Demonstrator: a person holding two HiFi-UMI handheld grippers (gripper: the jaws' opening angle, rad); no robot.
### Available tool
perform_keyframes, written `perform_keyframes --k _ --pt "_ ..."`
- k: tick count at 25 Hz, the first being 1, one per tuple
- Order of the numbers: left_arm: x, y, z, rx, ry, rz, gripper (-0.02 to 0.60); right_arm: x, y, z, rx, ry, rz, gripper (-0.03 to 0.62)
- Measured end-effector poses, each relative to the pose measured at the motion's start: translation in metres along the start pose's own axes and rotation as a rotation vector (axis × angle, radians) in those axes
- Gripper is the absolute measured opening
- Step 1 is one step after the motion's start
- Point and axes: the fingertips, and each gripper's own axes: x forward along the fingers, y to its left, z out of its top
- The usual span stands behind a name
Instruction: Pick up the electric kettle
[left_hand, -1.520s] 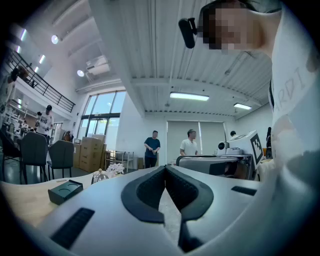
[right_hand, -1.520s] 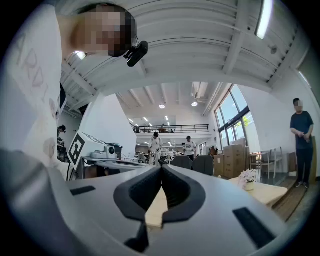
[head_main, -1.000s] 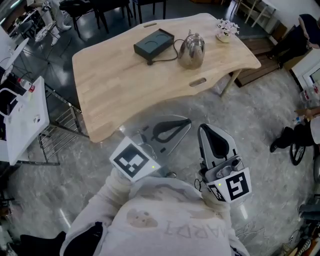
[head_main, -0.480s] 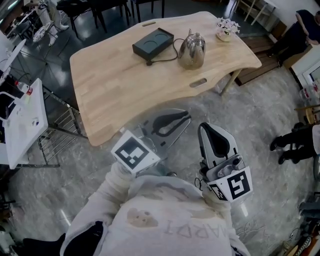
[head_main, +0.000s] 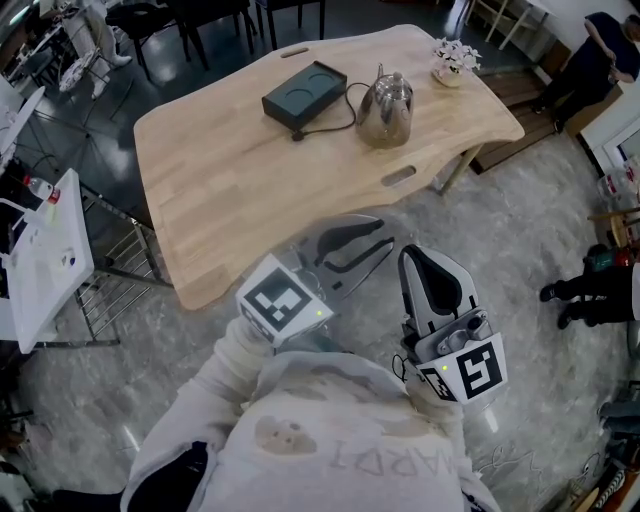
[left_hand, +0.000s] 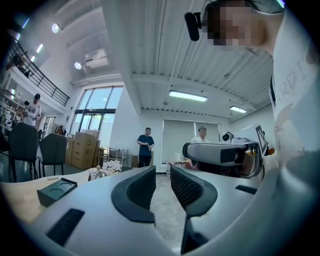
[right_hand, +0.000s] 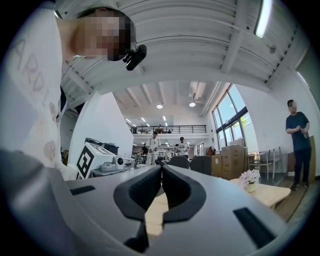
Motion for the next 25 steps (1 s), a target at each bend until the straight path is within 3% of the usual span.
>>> perform_keyframes --k 9,25 --pt "0.015 0.029 -0.009 0.010 0.013 -0.037 0.095 0.020 -0.013 -0.006 0.001 0.003 -0.036 0.018" --pt "0.064 0.091 -0.037 -0.045 0.062 -0.015 0.120 0.054 -0.067 -0.020 0.014 0.016 -0.027 0.018"
